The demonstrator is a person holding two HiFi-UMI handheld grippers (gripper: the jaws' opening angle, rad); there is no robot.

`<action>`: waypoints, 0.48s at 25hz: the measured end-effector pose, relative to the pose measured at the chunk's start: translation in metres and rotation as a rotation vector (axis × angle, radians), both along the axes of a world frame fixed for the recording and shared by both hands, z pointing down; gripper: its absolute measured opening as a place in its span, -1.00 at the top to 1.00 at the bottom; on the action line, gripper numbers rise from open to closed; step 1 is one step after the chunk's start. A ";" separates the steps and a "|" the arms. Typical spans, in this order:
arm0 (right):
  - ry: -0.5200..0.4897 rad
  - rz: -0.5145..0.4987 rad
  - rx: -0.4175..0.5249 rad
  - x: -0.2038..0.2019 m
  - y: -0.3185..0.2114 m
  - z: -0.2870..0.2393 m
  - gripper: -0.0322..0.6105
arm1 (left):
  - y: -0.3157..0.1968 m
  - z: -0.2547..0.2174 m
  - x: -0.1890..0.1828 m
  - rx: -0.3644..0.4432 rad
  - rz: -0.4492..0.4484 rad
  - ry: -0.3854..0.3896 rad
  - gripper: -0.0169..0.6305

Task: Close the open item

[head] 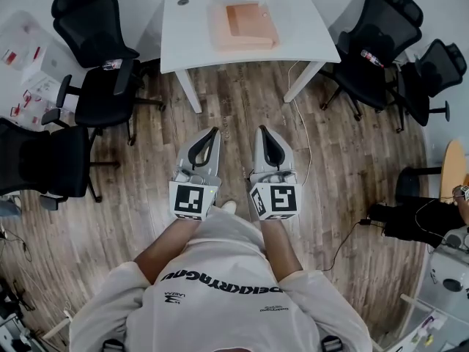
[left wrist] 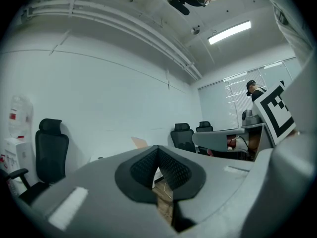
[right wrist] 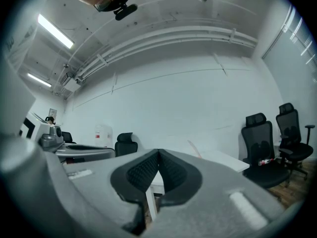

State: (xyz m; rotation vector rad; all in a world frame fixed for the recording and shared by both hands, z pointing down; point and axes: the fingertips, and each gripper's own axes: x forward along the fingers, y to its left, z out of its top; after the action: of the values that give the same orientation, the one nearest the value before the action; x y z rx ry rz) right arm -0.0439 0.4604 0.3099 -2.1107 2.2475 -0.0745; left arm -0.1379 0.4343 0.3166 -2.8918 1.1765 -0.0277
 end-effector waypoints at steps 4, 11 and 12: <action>-0.010 0.005 -0.011 0.007 -0.027 0.006 0.91 | -0.026 0.006 0.007 -0.013 -0.003 0.002 0.94; -0.010 0.015 -0.015 0.022 -0.088 0.008 0.90 | -0.091 0.008 0.020 -0.022 0.002 0.008 0.94; -0.008 0.019 -0.016 0.026 -0.098 0.006 0.90 | -0.102 0.007 0.023 -0.023 0.003 0.010 0.94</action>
State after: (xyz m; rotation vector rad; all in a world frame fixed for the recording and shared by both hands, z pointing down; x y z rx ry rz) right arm -0.0183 0.3625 0.3164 -2.1349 2.2297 -0.1007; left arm -0.1151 0.3323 0.3235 -2.9170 1.1819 -0.0272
